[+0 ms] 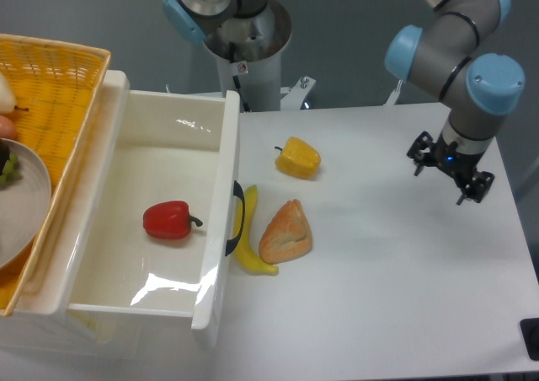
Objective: Place the red pepper in the upper white drawer
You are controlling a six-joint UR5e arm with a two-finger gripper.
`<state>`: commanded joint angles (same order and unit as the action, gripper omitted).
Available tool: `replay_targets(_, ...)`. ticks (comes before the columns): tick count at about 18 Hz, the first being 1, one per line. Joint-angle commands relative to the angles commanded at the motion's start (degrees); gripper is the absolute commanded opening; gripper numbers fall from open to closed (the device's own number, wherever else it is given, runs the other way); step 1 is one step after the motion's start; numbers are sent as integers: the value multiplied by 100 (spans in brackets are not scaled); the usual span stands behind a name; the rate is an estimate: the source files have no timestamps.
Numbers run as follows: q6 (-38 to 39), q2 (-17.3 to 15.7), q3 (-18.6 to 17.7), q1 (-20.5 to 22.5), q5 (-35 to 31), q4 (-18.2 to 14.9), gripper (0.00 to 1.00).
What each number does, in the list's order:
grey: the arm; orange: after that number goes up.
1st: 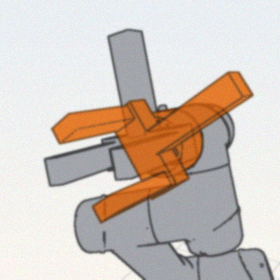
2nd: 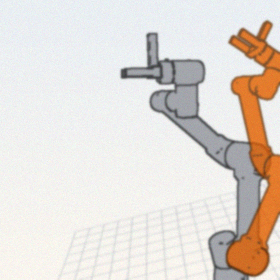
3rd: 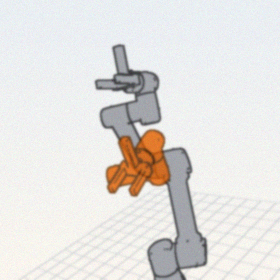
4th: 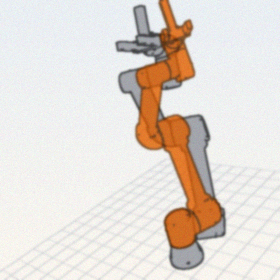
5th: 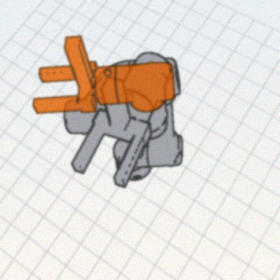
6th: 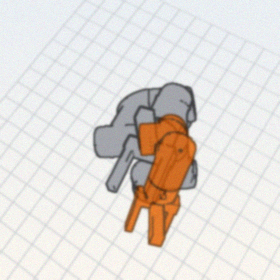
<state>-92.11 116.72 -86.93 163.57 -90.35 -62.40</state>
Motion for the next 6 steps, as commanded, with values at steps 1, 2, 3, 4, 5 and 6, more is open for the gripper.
replay_targets(1, -26, 9, 9, -9, 0, 9, 100)
replay_targets(2, -79, 26, 9, -35, -9, 17, 100)
replay_targets(3, -79, 53, 9, -70, -17, 9, 100)
replay_targets(4, -79, 62, 9, -79, -18, 9, 100)
replay_targets(5, -71, 62, 0, -79, -18, 0, 100)
replay_targets(6, -79, 70, 0, -79, -18, 0, 100)
